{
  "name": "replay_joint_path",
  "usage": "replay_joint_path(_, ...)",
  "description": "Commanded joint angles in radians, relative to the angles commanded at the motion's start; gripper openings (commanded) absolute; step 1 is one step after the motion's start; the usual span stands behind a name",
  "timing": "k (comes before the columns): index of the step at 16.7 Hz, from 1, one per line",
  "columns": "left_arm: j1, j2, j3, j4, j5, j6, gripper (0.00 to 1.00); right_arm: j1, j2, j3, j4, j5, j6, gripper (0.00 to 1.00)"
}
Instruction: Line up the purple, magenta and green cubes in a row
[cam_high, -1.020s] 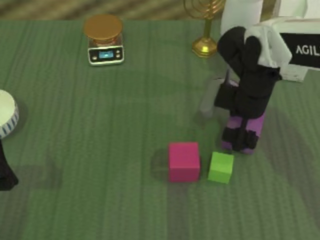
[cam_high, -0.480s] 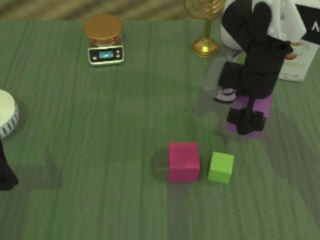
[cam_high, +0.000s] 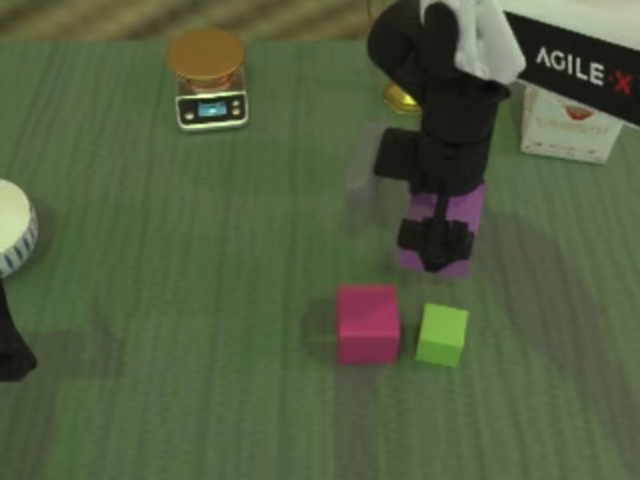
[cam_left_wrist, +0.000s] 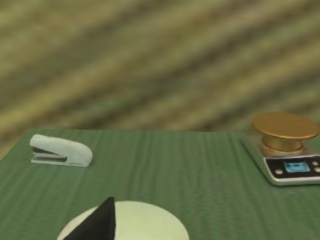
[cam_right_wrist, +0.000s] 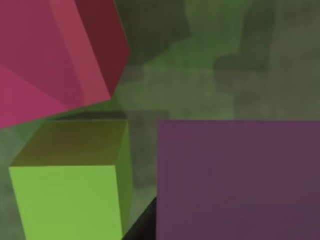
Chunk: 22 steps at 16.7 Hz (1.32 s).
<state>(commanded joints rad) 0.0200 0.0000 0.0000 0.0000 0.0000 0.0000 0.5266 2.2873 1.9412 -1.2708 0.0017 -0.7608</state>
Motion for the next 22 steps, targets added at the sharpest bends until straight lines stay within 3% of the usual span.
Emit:
replay_joint_path(7,0.000,0.000,0.000,0.000,0.000,0.000,1.00,0.227,0.299,0.622,-0.275,0.001,0.058,0.00)
replay_joint_path(11,0.000,0.000,0.000,0.000,0.000,0.000,1.00,0.337,0.424,0.876,-0.396,0.002,0.092,0.00)
replay_joint_path(15,0.000,0.000,0.000,0.000,0.000,0.000,1.00,0.382,0.469,0.965,-0.442,0.004,0.108,0.00)
replay_joint_path(22,0.000,0.000,0.000,0.000,0.000,0.000,1.00,0.379,0.453,0.925,-0.406,0.004,0.108,0.00)
